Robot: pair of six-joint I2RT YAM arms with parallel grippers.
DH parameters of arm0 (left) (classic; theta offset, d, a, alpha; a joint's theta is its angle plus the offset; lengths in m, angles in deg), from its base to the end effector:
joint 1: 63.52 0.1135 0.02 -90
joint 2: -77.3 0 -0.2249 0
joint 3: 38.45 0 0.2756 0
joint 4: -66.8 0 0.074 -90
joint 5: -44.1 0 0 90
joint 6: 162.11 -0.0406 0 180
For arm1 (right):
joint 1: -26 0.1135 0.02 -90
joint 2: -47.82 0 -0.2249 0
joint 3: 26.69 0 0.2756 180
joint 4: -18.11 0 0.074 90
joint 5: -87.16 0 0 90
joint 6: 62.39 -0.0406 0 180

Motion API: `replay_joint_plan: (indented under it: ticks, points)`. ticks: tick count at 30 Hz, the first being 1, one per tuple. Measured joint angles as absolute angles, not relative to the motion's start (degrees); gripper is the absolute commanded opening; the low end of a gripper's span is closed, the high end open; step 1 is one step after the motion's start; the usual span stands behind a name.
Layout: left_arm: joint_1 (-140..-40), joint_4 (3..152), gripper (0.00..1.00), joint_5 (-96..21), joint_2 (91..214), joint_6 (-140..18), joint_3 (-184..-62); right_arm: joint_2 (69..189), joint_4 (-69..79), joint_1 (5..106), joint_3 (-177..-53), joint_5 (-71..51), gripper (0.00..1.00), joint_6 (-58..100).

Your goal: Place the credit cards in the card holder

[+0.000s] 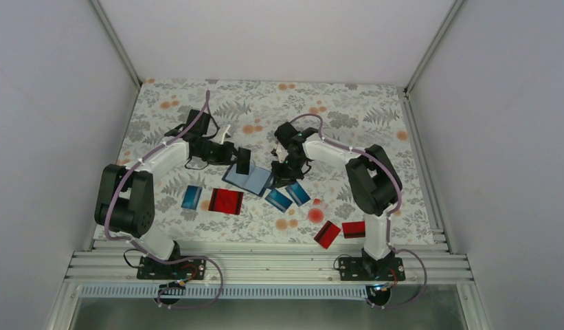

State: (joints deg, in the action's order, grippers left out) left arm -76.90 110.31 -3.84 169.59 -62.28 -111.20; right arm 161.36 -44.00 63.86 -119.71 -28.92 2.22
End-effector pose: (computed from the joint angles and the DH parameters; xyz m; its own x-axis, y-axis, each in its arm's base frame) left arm 0.3205 -0.1042 0.1532 -0.9342 0.0919 -0.3446 0.3123 0.6777 -0.6658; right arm 0.2907 0.2486 0.1135 -0.9628 -0.2607 0.0711 -0.2025 0.8703 0.4489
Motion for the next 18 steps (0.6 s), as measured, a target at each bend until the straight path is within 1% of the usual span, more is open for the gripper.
replay_joint_plan:
  ticks: [2,3,18]
  points:
    - [-76.90,110.31,0.02,-3.84,169.59,-62.28,-111.20,161.40,-44.03,63.86,-120.02,-28.70,0.05,2.33]
    - [-76.93,110.29,0.02,-3.84,169.59,-62.28,-111.20,161.49,-44.05,63.86,-120.19,-28.57,0.05,2.29]
    - [-77.21,109.42,0.02,-3.82,172.36,-62.44,-111.09,166.21,-46.87,61.98,-127.19,-23.33,0.04,2.66]
